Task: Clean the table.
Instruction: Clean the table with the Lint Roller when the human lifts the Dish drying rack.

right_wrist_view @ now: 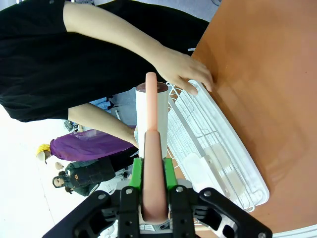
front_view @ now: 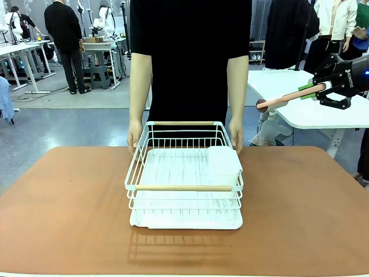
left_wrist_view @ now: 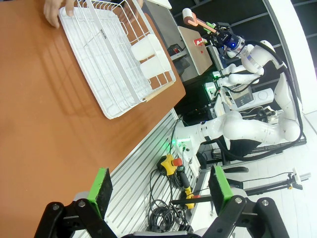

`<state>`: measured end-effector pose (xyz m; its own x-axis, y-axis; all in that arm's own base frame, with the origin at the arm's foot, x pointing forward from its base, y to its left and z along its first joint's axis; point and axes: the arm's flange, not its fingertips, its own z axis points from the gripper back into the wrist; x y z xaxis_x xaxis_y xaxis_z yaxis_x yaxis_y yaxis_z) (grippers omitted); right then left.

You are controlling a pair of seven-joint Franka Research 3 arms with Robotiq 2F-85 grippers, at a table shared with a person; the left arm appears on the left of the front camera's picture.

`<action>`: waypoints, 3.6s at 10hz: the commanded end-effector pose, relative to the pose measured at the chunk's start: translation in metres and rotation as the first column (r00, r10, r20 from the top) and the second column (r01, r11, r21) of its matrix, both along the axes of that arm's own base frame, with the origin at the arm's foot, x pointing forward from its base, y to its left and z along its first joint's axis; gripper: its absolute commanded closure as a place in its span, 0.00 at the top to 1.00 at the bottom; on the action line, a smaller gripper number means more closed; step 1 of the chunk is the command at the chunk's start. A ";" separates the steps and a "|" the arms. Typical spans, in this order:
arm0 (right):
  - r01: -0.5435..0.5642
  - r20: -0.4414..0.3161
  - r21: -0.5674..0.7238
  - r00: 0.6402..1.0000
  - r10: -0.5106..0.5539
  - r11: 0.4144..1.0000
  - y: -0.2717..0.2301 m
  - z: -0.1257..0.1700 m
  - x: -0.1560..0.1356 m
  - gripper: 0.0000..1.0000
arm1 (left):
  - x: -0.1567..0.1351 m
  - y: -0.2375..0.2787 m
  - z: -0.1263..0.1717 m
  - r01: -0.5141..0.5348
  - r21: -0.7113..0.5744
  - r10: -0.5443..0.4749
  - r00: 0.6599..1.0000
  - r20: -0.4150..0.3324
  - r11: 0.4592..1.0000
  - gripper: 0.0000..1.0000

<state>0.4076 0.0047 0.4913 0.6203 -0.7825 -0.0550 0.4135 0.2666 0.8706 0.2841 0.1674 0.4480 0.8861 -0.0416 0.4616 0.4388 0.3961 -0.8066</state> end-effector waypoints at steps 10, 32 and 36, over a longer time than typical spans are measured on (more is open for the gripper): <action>-0.001 0.002 0.000 1.000 0.001 1.000 0.001 0.001 0.000 0.10 | -0.003 -0.001 0.001 0.002 -0.014 -0.002 1.000 0.018 1.000 1.00; -0.681 -0.166 -0.332 0.723 0.670 0.653 0.070 -0.080 0.088 0.21 | -0.003 -0.001 0.001 0.002 -0.014 -0.002 1.000 0.018 1.000 1.00; -0.742 -0.195 -0.324 0.660 0.726 0.587 0.066 -0.092 0.106 0.21 | -0.003 -0.001 0.001 0.002 -0.014 -0.002 1.000 0.018 1.000 1.00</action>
<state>0.5033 0.0734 0.4053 0.9910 -0.0985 0.0911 0.0160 0.7608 0.6488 0.2842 0.1665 0.4476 0.8869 -0.0433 0.4599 0.4378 0.3965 -0.8069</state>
